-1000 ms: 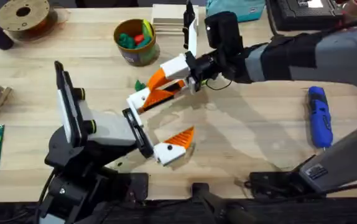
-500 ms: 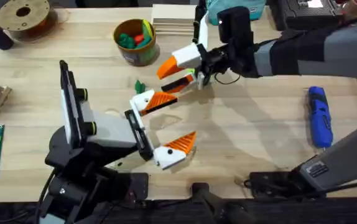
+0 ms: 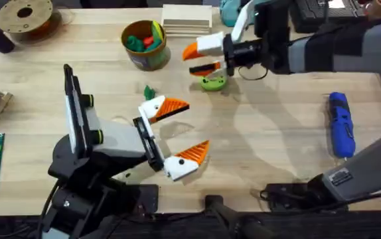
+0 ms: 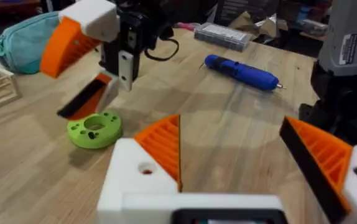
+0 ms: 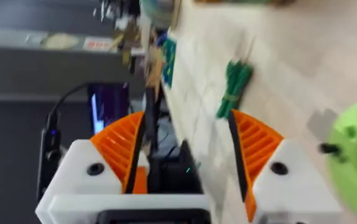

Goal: Pick up the gripper from the table and insert it into the empty holder that is missing its gripper. Then pick up a screw, insert it into the mounting hole, and use the screwdriver to tighten it. Finally, clean up the table by picking up the vegetable and placing it into the bucket.

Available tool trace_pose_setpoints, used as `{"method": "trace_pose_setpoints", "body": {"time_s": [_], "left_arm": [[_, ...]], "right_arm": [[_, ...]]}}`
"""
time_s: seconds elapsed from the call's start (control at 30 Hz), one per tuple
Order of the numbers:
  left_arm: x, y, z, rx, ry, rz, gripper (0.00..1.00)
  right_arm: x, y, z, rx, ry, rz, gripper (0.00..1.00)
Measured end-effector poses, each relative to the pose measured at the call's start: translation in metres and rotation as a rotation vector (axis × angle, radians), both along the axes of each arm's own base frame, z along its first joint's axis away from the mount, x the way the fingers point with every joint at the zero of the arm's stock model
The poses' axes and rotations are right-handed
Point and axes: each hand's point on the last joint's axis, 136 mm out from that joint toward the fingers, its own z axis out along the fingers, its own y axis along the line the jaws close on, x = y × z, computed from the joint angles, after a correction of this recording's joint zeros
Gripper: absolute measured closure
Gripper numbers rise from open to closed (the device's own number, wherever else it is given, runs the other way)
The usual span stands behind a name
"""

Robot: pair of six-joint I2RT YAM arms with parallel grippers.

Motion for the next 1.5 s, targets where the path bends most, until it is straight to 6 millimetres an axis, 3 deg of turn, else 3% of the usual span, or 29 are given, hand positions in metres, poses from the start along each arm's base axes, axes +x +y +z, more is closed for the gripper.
{"method": "trace_pose_setpoints", "body": {"time_s": [0.3, 0.5, 0.63, 0.8, 0.87, 0.97, 1.1, 1.23, 1.5], "left_arm": [[0.0, 0.0, 0.0, 0.0, 0.0, 0.0, 0.014], [0.0, 0.0, 0.0, 0.0, 0.0, 0.0, 0.014], [0.0, 0.0, 0.0, 0.0, 0.0, 0.0, 0.014], [0.0, 0.0, 0.0, 0.0, 0.0, 0.0, 0.014], [0.0, 0.0, 0.0, 0.0, 0.001, 0.0, 0.014], [0.0, 0.0, 0.0, 0.0, 0.001, 0.0, 0.014], [0.0, 0.0, 0.0, 0.0, 0.001, 0.0, 0.014], [0.0, 0.0, 0.0, 0.0, 0.001, 0.0, 0.014], [0.0, 0.0, 0.0, 0.0, 0.001, 0.0, 0.014]], "right_arm": [[0.056, -0.032, 0.014, -0.062, -0.123, -0.178, 0.233], [0.065, -0.044, -0.001, -0.248, -0.078, -0.219, 0.234], [0.06, -0.056, -0.008, -0.412, -0.093, -0.205, 0.233], [0.042, -0.061, -0.003, -0.664, -0.207, -0.137, 0.233], [0.021, -0.05, -0.009, -0.866, -0.329, -0.035, 0.231], [0.004, -0.034, -0.021, -1.0, -0.436, 0.06, 0.231], [0.005, -0.033, -0.022, -1.04, -0.479, 0.065, 0.335], [0.006, -0.033, -0.027, -1.071, -0.489, 0.072, 0.372], [-0.003, -0.024, -0.063, -1.189, -0.494, 0.147, 0.588]]}}
